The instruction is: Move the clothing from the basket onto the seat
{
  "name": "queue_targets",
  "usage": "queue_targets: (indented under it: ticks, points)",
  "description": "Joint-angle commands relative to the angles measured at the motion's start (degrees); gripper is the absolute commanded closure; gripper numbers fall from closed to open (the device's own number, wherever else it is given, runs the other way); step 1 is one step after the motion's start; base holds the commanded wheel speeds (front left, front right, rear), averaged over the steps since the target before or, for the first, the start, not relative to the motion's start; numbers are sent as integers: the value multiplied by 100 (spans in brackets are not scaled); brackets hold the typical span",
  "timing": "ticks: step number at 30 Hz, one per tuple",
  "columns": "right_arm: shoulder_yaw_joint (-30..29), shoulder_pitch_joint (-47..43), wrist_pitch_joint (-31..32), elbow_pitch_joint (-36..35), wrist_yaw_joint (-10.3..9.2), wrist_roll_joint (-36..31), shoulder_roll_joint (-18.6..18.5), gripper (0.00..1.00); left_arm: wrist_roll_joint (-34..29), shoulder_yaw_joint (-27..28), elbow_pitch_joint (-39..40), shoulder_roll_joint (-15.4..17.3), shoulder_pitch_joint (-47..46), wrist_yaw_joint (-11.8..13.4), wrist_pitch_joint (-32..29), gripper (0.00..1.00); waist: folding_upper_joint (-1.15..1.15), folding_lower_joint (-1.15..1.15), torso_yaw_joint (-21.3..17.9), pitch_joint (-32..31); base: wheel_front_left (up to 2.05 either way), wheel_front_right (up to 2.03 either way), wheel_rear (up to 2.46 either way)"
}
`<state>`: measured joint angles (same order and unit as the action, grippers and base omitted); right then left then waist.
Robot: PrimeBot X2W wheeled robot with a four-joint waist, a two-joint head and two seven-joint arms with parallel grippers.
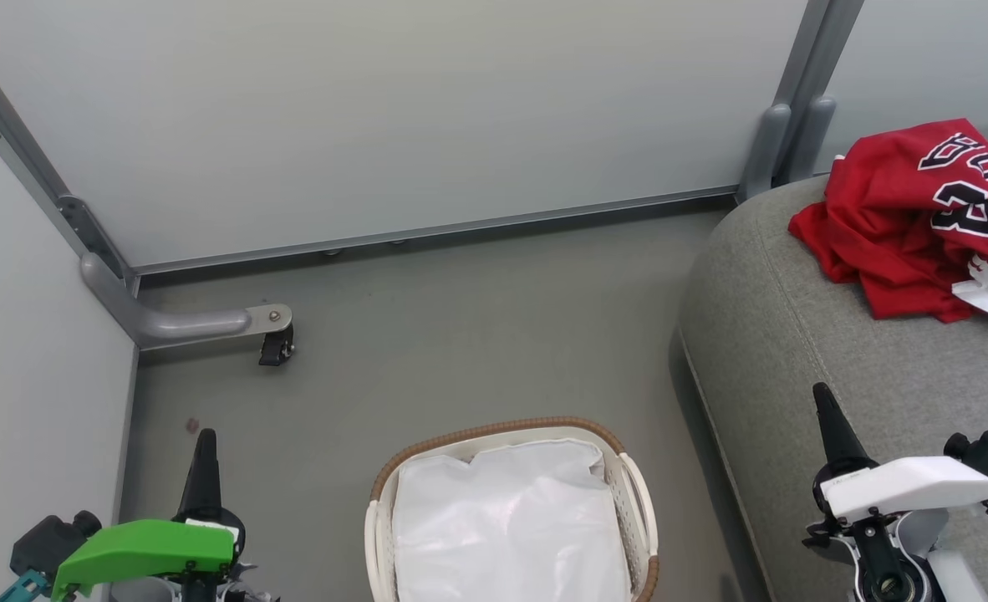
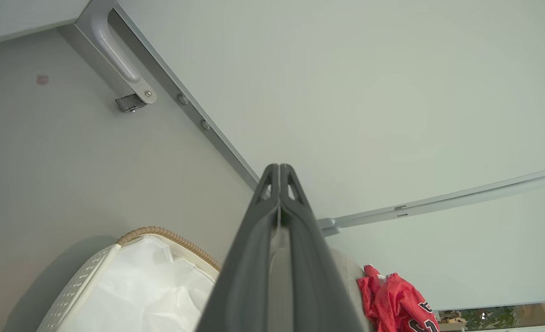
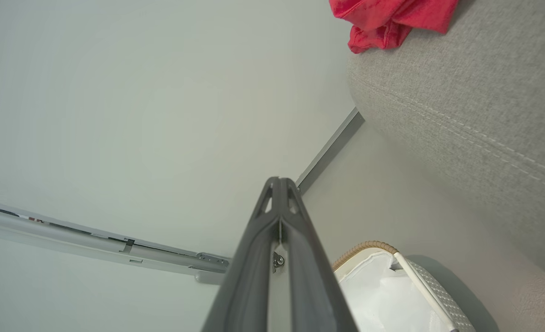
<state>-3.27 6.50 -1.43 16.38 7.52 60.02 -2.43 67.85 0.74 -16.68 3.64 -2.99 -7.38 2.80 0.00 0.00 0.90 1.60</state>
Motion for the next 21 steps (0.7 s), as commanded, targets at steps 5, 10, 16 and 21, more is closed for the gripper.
queue_targets:
  ticks: [5,10,16,21]
  points:
    - [-61,4,112,-94,-3,436,-41,100,349,73,100,53,-162,-11,-107,100,0,0,-8,-12,0,0,0]
    - [-90,-1,184,-113,-3,726,-43,100,581,109,118,53,-186,-12,-177,100,0,0,-15,-23,0,0,0]
    - [-129,-9,285,-134,-3,1125,-46,100,898,167,144,53,-209,-12,-283,100,0,0,-24,-39,0,0,0]
    - [-175,-18,401,-161,-2,1591,-48,100,1269,228,175,50,-243,-13,-405,100,0,0,-37,-58,0,0,0]
